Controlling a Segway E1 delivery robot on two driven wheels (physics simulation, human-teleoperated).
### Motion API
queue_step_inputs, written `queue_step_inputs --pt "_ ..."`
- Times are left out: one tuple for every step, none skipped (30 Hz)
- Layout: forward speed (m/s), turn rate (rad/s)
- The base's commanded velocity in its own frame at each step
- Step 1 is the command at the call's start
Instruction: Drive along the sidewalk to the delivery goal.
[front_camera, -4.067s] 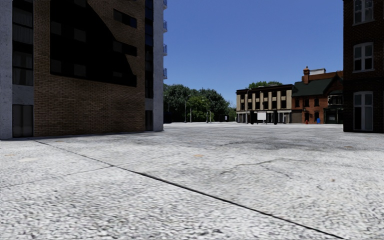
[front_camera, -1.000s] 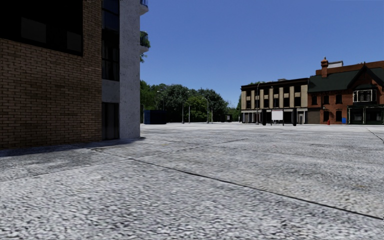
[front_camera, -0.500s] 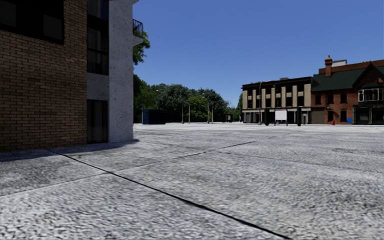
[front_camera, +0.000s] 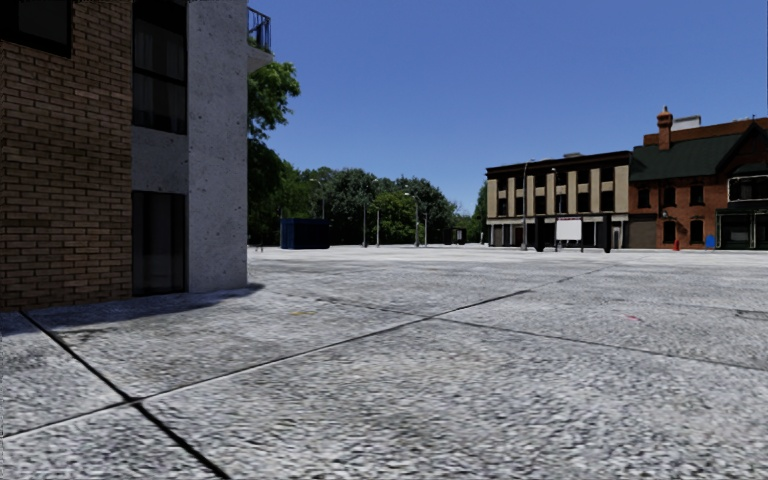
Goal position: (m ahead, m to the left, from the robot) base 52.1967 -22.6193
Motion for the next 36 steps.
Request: queue_step_inputs --pt "2.0 0.0" --pt "2.0 0.0" --pt "2.0 0.0" --pt "2.0 0.0" --pt "2.0 0.0" --pt "2.0 0.0" --pt "2.0 0.0" --pt "2.0 0.0" --pt "2.0 0.0" --pt "2.0 0.0" --pt "2.0 0.0" --pt "2.0 0.0" --pt "2.0 0.0" --pt "2.0 0.0" --pt "2.0 0.0" --pt "2.0 0.0" --pt "2.0 0.0" --pt "2.0 0.0" --pt "2.0 0.0" --pt "2.0 0.0" --pt "2.0 0.0" --pt "2.0 0.0" --pt "2.0 0.0" --pt "2.0 0.0" --pt "2.0 0.0" --pt "2.0 0.0" --pt "2.0 0.0" --pt "2.0 0.0" --pt "2.0 0.0" --pt "2.0 0.0" --pt "2.0 0.0" --pt "2.0 0.0" --pt "2.0 0.0" --pt "2.0 0.0" --pt "2.0 0.0" --pt "2.0 0.0"
